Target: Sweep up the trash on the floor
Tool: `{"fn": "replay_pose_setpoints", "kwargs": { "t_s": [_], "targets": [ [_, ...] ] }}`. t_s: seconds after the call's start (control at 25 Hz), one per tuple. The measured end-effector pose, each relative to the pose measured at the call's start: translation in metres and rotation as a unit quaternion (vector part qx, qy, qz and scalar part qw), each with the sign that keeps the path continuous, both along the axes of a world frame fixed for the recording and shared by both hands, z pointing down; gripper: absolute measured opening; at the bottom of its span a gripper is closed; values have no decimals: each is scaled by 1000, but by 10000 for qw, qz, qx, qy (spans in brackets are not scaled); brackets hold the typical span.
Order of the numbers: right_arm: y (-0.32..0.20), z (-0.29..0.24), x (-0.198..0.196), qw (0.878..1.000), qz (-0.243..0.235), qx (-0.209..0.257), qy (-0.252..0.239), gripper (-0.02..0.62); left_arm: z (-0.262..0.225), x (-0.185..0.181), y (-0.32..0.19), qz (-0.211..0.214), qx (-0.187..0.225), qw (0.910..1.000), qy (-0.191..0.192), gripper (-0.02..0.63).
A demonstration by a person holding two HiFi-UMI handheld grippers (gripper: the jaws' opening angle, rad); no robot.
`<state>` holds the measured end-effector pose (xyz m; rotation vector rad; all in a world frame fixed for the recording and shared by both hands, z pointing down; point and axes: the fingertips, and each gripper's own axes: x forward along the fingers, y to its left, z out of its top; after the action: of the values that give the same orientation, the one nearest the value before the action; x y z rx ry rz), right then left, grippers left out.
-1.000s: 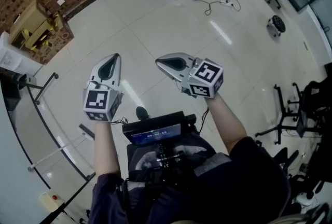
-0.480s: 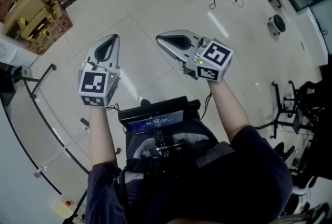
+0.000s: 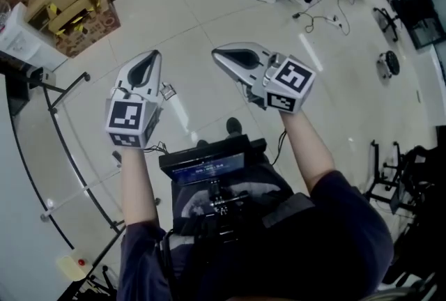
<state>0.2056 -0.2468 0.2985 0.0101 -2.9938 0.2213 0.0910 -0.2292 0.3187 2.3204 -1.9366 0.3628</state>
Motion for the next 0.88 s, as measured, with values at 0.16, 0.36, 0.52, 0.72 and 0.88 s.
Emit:
{"fn": "replay_pose_setpoints", "kwargs": {
  "t_s": [0.16,0.36,0.52,0.72,0.88],
  "targets": [
    [-13,12,-18,9997,-253,-55,-23,9,7,-21,-3,-448,-60,9990,-33,3],
    [-36,21,-19,9989,-429,-172,-13,9,13,-25,-11,-783,-167,9968,-52,3],
    [-59,21,-16,9982,-538,-268,-65,9,13,-19,-22,-948,-261,9951,-101,3],
    [-77,25,-14,9962,-812,-301,-67,9,10,-16,-33,-1323,-193,9910,-59,3],
    [-87,27,-15,9949,-972,-249,-44,9,-7,-23,-37,-1799,117,9835,-173,3]
  ]
}}
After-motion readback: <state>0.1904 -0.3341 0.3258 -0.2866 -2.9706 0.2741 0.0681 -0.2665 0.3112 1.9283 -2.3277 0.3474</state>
